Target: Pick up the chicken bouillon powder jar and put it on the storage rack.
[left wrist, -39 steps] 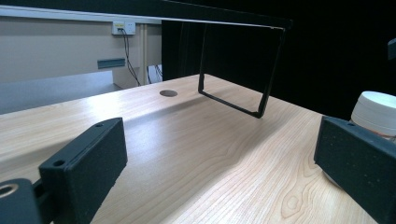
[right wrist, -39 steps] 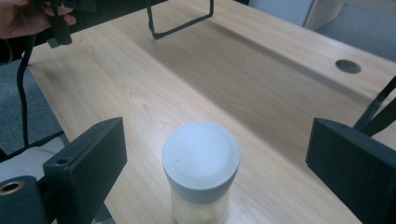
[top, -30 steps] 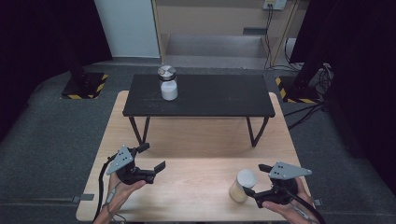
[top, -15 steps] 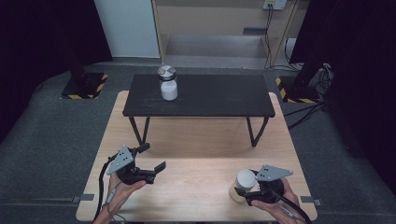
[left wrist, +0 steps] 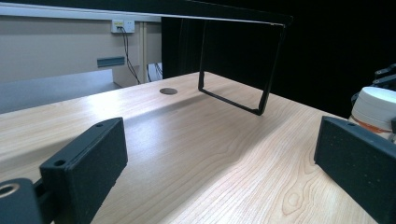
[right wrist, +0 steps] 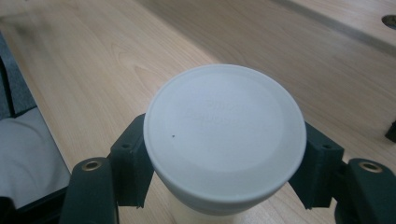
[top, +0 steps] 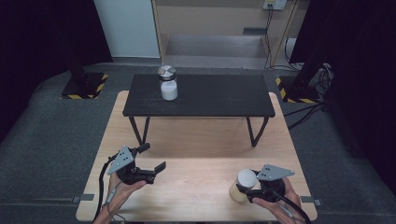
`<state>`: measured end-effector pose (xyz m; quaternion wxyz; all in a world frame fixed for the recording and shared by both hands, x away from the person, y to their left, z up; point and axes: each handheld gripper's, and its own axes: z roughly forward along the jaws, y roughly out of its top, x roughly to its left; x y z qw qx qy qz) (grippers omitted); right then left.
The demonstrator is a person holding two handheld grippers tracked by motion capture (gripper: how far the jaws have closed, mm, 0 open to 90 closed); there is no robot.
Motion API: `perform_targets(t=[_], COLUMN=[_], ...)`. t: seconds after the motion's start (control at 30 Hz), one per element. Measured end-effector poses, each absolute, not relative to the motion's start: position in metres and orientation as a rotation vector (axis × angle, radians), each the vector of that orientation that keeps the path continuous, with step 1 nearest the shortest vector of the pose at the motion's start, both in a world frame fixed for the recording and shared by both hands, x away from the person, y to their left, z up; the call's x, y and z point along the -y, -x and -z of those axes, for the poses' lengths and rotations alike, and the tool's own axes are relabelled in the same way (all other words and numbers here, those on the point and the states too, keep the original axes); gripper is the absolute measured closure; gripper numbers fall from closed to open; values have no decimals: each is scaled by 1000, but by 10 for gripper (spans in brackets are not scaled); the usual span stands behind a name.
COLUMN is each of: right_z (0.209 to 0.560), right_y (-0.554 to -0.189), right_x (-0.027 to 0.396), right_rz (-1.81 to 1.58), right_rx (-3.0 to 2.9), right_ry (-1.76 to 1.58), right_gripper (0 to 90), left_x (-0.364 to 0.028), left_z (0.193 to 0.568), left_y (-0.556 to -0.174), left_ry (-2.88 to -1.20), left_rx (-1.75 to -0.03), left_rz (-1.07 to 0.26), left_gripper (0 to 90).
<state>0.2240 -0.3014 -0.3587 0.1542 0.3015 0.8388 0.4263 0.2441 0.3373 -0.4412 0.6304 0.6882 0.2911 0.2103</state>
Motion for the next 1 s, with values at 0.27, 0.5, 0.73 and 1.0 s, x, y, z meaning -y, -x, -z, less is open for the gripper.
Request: perform_targets(t=[0.27, 0.5, 0.73, 1.0], right_z=[339, 306, 267, 230], right_y=[-221, -219, -221, -231], right_x=[306, 310, 308, 310], right_rz=[-1215, -1234, -1243, -1344], right_rx=[-2384, -2368, -2378, -2403], right_ry=[-839, -783, -736, -659], right_gripper=[338, 338, 338, 338], left_x=[-336, -335, -336, -336], left_z=[440, 440, 441, 441], left_y=[-245, -245, -245, -245], left_ry=[-1592, -1592, -1590, -1585], left_rx=[-653, -655, -657, -661], left_rz=[-477, -476, -471, -469], left_gripper=[14, 13, 14, 16])
